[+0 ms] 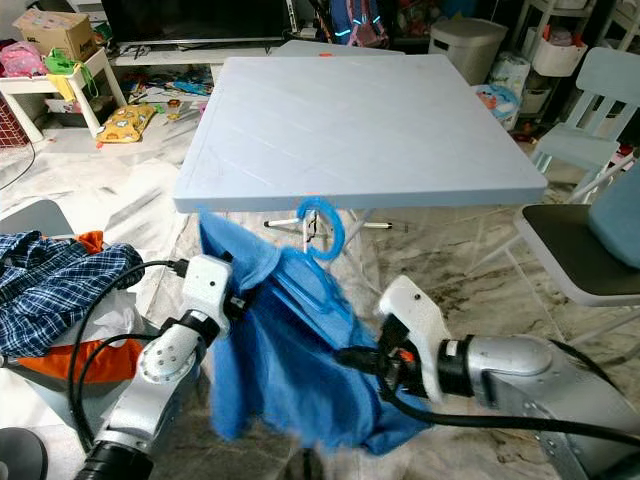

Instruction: Hang hanger

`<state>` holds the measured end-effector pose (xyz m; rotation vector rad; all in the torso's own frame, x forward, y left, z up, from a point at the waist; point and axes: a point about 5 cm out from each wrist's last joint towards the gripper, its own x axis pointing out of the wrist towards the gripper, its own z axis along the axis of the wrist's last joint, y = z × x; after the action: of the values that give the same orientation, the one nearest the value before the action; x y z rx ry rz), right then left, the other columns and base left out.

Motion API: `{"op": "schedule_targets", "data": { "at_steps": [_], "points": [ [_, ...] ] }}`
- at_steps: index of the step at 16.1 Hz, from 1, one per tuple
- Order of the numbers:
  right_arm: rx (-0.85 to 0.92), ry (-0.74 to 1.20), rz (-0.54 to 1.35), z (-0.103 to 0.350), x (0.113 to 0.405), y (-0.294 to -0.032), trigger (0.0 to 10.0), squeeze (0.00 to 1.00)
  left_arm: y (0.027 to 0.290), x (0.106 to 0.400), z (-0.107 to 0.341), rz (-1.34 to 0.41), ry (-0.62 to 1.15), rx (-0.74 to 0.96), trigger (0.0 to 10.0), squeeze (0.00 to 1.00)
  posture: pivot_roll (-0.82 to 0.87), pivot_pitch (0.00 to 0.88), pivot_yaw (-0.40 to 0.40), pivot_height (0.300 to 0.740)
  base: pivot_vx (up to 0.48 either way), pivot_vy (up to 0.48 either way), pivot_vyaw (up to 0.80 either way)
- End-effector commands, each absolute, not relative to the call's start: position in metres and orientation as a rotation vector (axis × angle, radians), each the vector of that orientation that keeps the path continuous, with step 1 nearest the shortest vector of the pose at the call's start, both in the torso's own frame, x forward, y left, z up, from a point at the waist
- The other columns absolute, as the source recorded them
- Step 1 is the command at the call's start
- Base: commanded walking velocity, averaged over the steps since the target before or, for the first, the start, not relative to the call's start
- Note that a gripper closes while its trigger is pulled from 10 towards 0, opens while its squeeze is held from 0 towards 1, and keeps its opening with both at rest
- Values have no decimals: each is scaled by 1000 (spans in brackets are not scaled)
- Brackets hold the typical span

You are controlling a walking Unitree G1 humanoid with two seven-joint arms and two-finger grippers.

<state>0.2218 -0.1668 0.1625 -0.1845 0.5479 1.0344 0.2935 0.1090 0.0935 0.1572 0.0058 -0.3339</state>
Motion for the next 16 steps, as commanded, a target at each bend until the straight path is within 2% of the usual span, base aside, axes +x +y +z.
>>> {"op": "schedule_targets", "data": {
  "at_steps": [1, 5, 9, 10, 11, 14, 16],
  "points": [
    [-228, 535, 1020, 162, 224, -169, 10000, 0, 117, 293, 97, -310, -14, 155, 0, 0, -159, 44, 11, 740, 0, 0, 0],
    [-300, 548, 975, 156, 230, -179, 10000, 0, 132, 292, 96, -235, -8, 188, 0, 0, -156, 45, 9, 740, 0, 0, 0],
    [-462, 587, 951, 149, 231, -207, 10000, 0, 152, 296, 101, -127, -20, 217, 0, 0, -157, 48, 2, 740, 0, 0, 0],
    [-575, 618, 949, 149, 231, -228, 10000, 0, 156, 298, 103, -108, -25, 222, 0, 0, -160, 49, 2, 740, 0, 0, 0],
    [-595, 625, 944, 149, 232, -232, 10000, 0, 156, 298, 104, -106, -26, 222, 0, 0, -160, 49, 2, 740, 0, 0, 0],
    [-786, 684, 951, 159, 229, -275, 10000, 0, 156, 297, 103, -103, -24, 218, 0, 0, -167, 51, 5, 740, 0, 0, 0],
    [-837, 702, 962, 169, 228, -291, 10000, 0, 155, 296, 102, -109, -16, 214, 0, 0, -173, 52, 8, 740, 0, 0, 0]
  ]
}}
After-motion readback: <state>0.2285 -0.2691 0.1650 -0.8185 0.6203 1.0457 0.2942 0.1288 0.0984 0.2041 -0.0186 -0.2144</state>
